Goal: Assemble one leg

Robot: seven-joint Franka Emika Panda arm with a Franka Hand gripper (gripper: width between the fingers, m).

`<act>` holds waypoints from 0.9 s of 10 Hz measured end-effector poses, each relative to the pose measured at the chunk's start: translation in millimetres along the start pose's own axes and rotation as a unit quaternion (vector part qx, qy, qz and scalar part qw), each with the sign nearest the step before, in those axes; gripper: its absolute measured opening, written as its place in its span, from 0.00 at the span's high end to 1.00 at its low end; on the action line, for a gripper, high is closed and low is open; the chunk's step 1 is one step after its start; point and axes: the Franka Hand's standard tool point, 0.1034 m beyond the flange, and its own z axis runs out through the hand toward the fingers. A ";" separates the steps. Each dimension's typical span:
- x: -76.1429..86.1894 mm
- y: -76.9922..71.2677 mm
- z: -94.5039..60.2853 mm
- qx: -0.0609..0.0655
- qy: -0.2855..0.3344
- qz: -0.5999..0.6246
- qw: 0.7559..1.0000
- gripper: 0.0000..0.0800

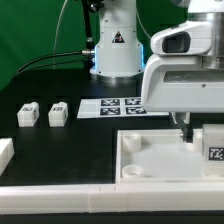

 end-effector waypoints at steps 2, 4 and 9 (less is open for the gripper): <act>0.0 0.1 0.0 0.000 0.000 0.000 1.000 0.52; 0.0 0.1 0.1 0.000 0.000 0.005 1.000 0.64; -0.8 8.9 0.0 -0.007 0.003 0.150 0.989 0.63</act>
Offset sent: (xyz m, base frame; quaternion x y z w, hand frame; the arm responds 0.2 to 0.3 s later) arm 0.0000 0.0000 0.0000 0.0000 0.0000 0.0000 1.0000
